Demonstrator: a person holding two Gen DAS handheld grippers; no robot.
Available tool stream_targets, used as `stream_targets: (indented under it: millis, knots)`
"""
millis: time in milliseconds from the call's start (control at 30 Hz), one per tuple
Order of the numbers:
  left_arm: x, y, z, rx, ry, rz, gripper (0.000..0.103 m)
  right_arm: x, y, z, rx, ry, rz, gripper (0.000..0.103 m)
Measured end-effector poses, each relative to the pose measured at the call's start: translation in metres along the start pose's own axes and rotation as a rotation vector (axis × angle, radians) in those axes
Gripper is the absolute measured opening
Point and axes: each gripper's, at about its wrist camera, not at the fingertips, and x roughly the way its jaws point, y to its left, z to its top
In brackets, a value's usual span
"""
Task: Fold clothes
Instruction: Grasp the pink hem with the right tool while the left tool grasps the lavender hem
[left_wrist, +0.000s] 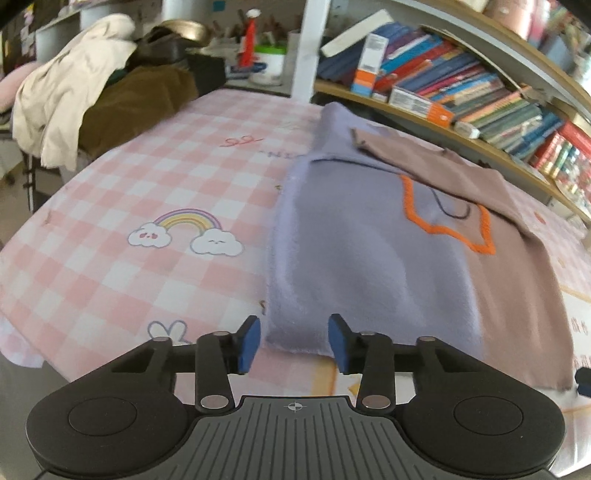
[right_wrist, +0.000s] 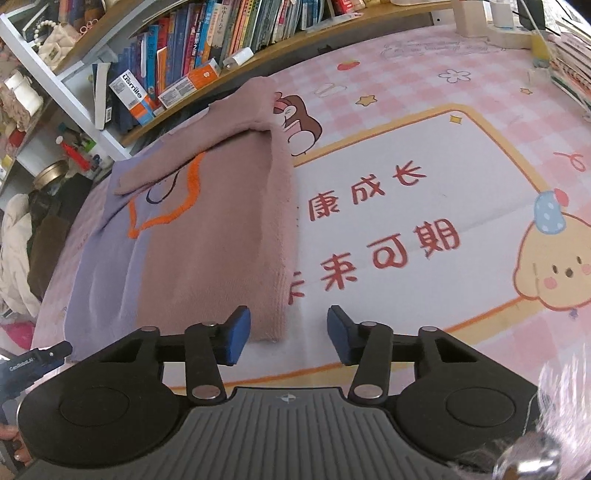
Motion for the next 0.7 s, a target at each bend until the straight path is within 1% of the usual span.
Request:
stream_targets:
  millis: [133,267,333,367,400,433,467,533,633,667,700]
  knots:
    - [0.011,0.01,0.009,-0.033,0.016,0.008,0.036,0.008,0.004,0.005,-0.002,0.003,-0.001,0.038]
    - [0.021,0.017,0.016,-0.061,0.03,0.003,0.036,0.016,0.009,0.011,-0.003,0.002,-0.006,0.036]
    - [0.023,0.017,0.018,-0.06,0.03,-0.001,0.032,0.02,0.01,0.014,0.0,0.0,-0.01,0.032]
    - [0.024,0.017,0.018,-0.059,0.029,-0.001,0.027,0.022,0.011,0.016,0.002,-0.002,-0.013,0.031]
    - [0.025,0.017,0.019,-0.059,0.028,-0.001,0.019,0.024,0.011,0.017,0.005,-0.005,-0.016,0.027]
    - [0.026,0.016,0.02,-0.062,0.028,-0.005,0.016,0.026,0.011,0.018,0.007,-0.008,-0.019,0.019]
    - [0.026,0.015,0.02,-0.065,0.028,-0.009,0.01,0.028,0.012,0.018,0.007,-0.005,-0.019,0.016]
    - [0.026,0.011,0.021,-0.061,0.022,-0.02,0.009,0.03,0.017,0.02,0.003,-0.002,0.004,0.013]
    - [0.022,0.002,0.024,-0.031,0.018,-0.05,0.009,0.028,0.027,0.022,-0.019,-0.017,0.099,0.013]
    - [0.023,0.001,0.025,-0.028,0.022,-0.052,0.01,0.029,0.03,0.024,-0.027,-0.014,0.112,0.013]
    - [0.024,0.0,0.026,-0.027,0.027,-0.053,0.01,0.031,0.032,0.025,-0.028,-0.011,0.107,0.015]
